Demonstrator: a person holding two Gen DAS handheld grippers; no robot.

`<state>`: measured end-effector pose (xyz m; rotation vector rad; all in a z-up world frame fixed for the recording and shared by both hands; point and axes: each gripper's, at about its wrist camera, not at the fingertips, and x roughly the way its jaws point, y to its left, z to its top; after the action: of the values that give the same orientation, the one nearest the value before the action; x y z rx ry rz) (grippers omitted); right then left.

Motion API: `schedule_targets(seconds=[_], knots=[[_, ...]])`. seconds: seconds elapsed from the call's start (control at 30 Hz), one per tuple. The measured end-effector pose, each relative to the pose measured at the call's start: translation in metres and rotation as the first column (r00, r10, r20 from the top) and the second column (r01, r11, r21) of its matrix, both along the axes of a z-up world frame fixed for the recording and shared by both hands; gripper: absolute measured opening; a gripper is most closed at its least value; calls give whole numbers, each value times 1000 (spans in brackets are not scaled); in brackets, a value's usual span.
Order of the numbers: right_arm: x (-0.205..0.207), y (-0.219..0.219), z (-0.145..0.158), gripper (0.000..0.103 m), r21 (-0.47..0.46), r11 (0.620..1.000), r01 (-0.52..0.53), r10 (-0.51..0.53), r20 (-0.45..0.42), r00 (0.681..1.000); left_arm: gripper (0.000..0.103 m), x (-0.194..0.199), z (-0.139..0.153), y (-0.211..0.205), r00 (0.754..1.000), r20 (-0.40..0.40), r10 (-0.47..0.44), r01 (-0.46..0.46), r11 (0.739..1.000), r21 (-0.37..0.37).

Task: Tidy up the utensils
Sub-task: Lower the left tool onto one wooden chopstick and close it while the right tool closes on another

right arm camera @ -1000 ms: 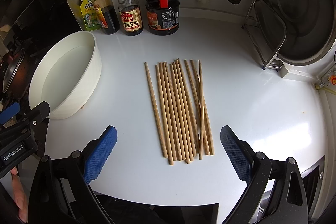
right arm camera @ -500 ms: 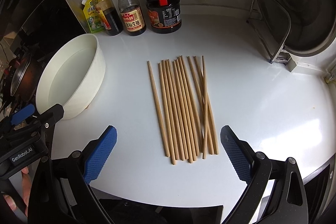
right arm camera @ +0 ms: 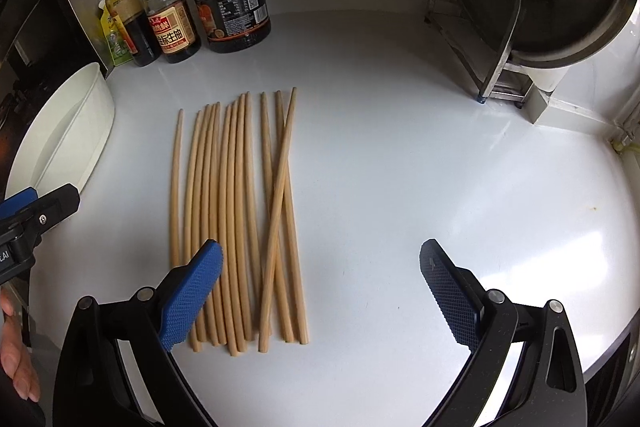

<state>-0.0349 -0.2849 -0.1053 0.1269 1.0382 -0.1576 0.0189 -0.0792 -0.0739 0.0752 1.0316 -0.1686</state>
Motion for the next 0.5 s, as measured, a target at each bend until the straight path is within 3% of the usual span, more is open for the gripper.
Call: schedule_targets(seconds=[0.2, 0.5], knots=[[18, -10, -31, 94, -91, 996, -9, 7, -29, 1000, 97, 7, -31, -9, 999, -30, 18, -18, 1000, -11], [24, -9, -46, 94, -122, 991, -53, 48, -41, 998, 97, 13, -54, -20, 999, -44, 24, -23, 1000, 9]])
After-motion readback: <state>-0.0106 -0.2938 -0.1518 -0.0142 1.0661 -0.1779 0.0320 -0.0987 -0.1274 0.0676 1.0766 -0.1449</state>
